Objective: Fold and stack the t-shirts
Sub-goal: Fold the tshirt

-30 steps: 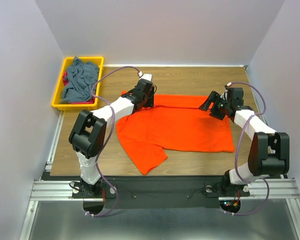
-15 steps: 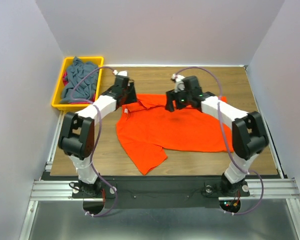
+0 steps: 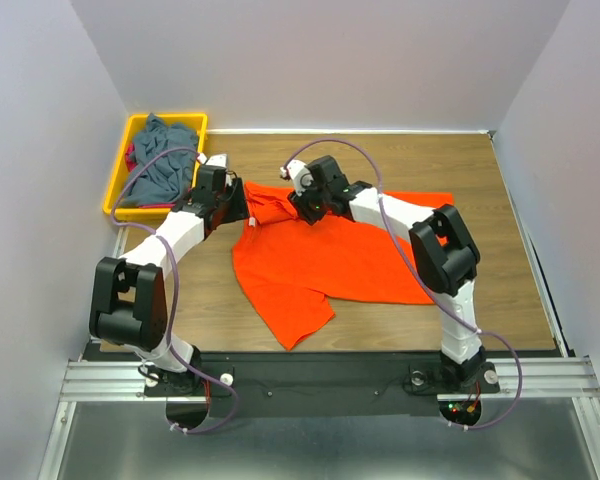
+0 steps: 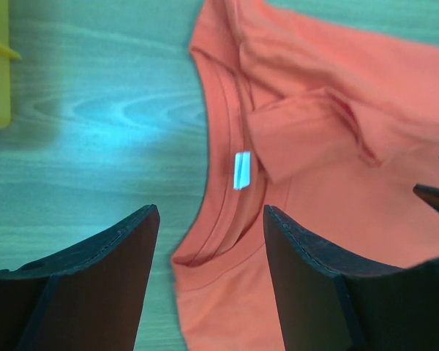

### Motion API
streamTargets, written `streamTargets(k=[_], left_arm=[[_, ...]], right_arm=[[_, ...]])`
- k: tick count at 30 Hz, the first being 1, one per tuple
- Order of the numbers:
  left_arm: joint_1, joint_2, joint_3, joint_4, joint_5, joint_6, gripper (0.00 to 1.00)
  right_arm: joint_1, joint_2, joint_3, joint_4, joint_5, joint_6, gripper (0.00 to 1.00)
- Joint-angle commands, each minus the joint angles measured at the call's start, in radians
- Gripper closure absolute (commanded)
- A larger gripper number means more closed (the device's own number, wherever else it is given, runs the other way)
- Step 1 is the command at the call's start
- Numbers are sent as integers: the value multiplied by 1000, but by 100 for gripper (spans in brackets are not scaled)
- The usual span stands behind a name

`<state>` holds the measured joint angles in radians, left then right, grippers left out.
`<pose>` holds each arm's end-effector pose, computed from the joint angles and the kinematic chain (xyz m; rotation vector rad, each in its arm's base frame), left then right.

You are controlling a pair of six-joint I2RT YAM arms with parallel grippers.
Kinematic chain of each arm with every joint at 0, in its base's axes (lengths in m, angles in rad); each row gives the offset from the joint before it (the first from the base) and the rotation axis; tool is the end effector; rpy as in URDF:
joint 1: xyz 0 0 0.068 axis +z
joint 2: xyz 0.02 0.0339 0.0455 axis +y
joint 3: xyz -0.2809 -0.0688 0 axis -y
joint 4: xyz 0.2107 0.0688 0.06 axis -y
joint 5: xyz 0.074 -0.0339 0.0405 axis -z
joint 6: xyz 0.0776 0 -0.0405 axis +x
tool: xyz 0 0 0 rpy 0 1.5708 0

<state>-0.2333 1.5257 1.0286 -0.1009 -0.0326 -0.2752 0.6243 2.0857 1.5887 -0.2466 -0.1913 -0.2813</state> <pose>0.3376 -0.0776 0.2610 -0.0644 2.1788 -0.2555 0.3830 0.2941 0.2086 -1.1068 2.0508 0.3945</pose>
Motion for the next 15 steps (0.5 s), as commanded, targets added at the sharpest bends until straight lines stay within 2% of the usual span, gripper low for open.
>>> streamTargets(k=[1, 15], left_arm=[[8, -27, -25, 24, 13, 39, 29], [8, -29, -28, 23, -3, 57, 30]], right_arm=[[41, 37, 88, 18, 61, -82, 58], [83, 137, 168, 23, 179, -127, 57]])
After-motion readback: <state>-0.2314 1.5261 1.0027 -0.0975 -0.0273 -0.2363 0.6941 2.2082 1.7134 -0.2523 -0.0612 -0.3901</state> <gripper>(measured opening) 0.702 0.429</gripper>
